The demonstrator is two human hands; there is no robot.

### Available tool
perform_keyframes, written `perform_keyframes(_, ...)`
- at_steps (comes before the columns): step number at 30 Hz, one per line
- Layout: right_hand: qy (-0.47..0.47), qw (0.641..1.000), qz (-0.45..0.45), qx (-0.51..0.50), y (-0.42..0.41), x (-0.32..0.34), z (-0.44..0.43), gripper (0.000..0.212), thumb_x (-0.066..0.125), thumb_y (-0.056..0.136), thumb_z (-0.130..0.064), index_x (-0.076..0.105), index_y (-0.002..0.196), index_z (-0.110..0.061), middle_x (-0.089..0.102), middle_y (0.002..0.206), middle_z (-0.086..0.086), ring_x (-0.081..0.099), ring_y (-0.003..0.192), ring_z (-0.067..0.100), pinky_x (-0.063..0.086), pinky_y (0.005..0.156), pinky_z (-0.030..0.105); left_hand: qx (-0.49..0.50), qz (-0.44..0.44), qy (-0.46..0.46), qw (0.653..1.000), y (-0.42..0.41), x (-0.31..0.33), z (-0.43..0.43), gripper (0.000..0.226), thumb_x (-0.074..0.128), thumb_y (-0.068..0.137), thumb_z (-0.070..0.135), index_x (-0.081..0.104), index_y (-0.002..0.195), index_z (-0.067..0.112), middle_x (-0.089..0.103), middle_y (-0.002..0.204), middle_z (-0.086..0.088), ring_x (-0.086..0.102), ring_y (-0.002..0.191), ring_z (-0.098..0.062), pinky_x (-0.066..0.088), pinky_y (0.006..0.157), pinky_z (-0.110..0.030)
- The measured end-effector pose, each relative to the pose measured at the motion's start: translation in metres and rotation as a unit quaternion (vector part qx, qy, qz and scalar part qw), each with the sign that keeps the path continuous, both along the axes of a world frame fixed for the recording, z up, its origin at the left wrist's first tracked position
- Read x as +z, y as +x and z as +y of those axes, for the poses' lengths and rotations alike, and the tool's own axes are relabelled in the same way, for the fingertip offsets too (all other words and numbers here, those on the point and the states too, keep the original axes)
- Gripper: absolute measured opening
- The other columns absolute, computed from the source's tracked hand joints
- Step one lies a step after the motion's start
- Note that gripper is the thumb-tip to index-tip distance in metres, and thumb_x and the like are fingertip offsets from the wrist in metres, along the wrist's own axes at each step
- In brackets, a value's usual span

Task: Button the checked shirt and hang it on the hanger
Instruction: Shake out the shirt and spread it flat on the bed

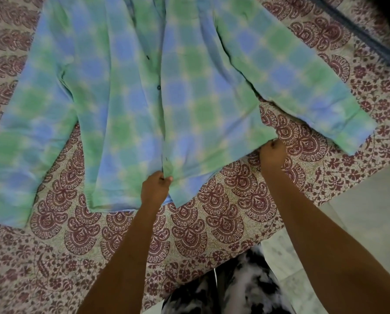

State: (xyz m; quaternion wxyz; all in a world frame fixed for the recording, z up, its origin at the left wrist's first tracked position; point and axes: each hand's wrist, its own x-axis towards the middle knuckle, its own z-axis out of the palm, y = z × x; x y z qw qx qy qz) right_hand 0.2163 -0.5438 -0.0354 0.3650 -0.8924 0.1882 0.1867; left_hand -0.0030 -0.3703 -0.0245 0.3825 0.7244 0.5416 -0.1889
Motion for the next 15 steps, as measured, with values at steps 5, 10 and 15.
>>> perform_keyframes(5, -0.013, 0.984, -0.042, -0.171, -0.002, 0.015, -0.007, 0.033, 0.028, 0.097, -0.008, 0.044, 0.124, 0.002, 0.056, 0.119, 0.022, 0.056, 0.106, 0.03, 0.042, 0.082, 0.027, -0.001, -0.02, -0.063, 0.998, -0.002, 0.0, 0.003, 0.039, 0.066, 0.083, 0.027, 0.041, 0.055, 0.015, 0.054, 0.064, -0.014, 0.061, 0.07, -0.034, 0.048, 0.07, -0.039)
perform_keyframes(10, -0.129, 0.989, -0.048, -0.046, -0.026, 0.018, -0.031, 0.028, 0.036, 0.092, -0.005, 0.049, 0.116, 0.003, 0.06, 0.108, 0.027, 0.06, 0.096, 0.039, 0.039, 0.069, 0.034, -0.008, 0.003, -0.027, 1.0, -0.004, 0.007, 0.001, 0.031, 0.064, 0.084, 0.031, 0.044, 0.064, 0.017, 0.052, 0.066, -0.002, 0.053, 0.072, -0.024, 0.039, 0.067, -0.03)
perform_keyframes(15, -0.21, 0.97, -0.063, 0.102, -0.03, 0.034, -0.025, 0.04, 0.048, 0.082, -0.003, 0.042, 0.121, 0.001, 0.047, 0.118, 0.028, 0.056, 0.093, 0.043, 0.048, 0.07, 0.044, 0.015, -0.012, -0.021, 1.0, -0.008, 0.022, 0.016, 0.024, 0.071, 0.077, 0.029, 0.051, 0.084, 0.018, 0.063, 0.082, -0.004, 0.061, 0.084, -0.025, 0.048, 0.077, -0.035)
